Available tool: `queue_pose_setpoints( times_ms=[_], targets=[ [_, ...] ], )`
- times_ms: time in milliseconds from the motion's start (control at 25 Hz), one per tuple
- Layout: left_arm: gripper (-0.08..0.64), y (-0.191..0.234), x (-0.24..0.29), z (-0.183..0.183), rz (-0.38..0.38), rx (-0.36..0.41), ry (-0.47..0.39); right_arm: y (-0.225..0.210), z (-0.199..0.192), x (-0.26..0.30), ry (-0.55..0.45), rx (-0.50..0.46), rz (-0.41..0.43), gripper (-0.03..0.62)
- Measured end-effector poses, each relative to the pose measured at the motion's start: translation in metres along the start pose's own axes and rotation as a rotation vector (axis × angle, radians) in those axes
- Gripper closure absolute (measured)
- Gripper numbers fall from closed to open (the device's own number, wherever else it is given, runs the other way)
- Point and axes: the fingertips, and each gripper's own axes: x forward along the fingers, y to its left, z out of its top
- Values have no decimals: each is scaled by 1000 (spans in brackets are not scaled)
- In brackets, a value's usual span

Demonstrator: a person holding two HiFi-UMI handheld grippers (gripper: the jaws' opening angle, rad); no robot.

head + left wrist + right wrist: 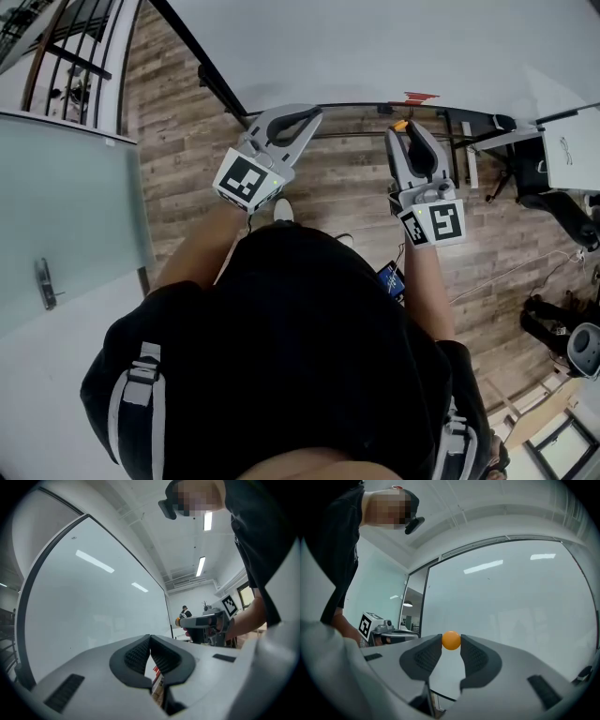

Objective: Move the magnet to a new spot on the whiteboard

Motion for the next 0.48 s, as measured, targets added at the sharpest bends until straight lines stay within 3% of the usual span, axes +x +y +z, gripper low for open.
queue_pose_setpoints(
  times_ms=[480],
  targets=[
    [555,-16,2,4,-7,-9,-8,1,2,-13,-6,-3,5,472]
  ],
)
